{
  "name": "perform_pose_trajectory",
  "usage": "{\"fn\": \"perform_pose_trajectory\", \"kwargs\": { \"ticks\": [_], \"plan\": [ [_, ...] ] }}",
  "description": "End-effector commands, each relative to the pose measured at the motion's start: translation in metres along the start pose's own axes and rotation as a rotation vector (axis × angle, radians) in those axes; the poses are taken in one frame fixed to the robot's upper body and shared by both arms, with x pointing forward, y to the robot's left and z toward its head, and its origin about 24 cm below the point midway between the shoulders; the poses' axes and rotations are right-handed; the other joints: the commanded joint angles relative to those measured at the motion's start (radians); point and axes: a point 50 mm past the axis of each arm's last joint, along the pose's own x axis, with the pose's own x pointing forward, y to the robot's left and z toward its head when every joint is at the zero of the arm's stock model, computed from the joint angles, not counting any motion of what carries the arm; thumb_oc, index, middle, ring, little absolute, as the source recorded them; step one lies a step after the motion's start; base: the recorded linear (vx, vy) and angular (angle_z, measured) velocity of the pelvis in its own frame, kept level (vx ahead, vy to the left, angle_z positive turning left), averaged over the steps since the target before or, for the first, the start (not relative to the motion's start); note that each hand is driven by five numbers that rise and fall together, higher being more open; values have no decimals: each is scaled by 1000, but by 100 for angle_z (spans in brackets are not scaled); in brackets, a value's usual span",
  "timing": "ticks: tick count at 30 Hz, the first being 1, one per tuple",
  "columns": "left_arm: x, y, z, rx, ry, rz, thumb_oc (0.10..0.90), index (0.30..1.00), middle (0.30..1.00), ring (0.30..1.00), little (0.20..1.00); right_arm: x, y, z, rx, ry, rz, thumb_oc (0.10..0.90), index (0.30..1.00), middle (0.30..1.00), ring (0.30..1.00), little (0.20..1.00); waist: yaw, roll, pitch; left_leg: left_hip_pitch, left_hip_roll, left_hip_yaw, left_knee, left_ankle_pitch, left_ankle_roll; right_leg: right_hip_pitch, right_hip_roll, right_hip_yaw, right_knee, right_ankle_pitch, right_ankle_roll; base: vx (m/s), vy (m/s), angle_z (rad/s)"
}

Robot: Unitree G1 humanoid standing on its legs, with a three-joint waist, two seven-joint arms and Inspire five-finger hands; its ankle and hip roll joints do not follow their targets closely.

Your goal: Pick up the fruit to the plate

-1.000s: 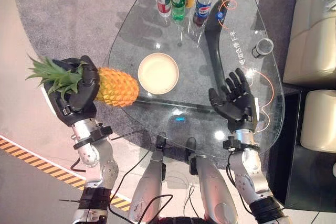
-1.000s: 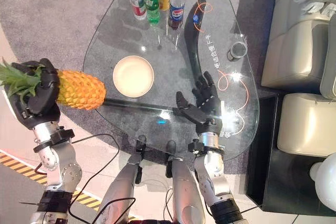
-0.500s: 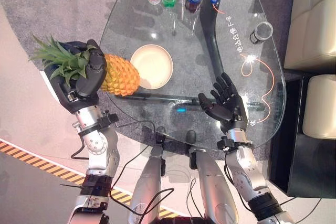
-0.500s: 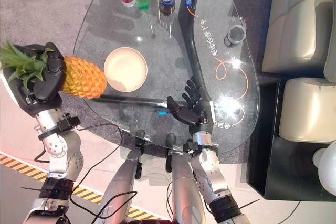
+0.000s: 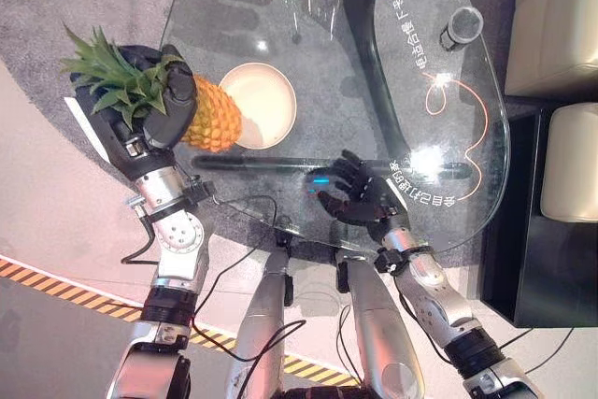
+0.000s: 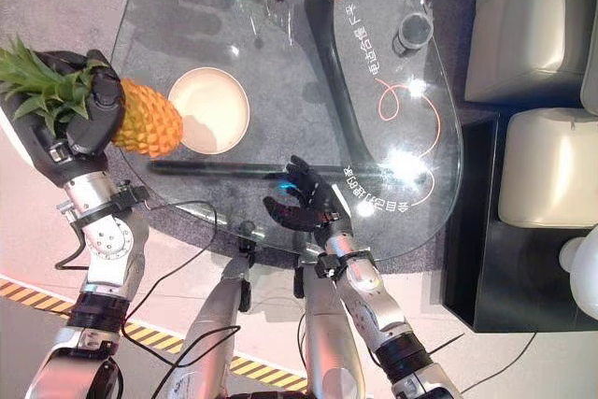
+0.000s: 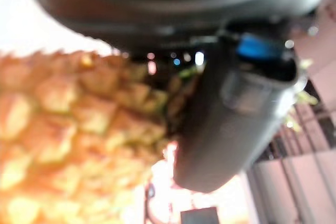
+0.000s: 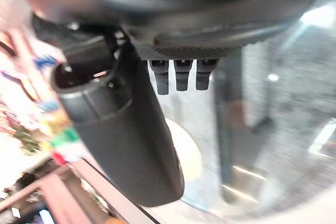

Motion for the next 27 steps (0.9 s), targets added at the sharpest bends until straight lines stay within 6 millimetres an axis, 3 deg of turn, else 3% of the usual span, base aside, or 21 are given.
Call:
{"fn": "perform_pose_trajectory", "kwargs": {
  "ticks": [1, 10, 27],
  "plan": [
    [33, -11, 49, -110, -347, -25, 100, 300, 300, 300, 200, 2, 22, 16, 34, -72, 156, 800, 900, 900, 900, 900, -20, -11, -28, -53, -40, 60, 110, -54, 23, 15, -2, 39, -160, 125, 57, -3, 57, -4],
    [51, -25, 53, -56, -428, -9, 100, 300, 300, 300, 200, 4, 20, 3, -52, 51, 222, 800, 900, 900, 900, 900, -38, -21, -28, -127, -41, 74, 148, -74, 20, -67, 0, 50, -142, 133, 63, -1, 48, -7],
    [77, -37, 54, -63, -476, 70, 100, 300, 300, 300, 200, 7, 18, 6, -100, 70, 251, 800, 900, 900, 900, 900, -73, -39, -28, -255, -40, 78, 196, -82, 12, -210, 7, 68, -124, 158, 73, 0, 45, -6]
  ]
}}
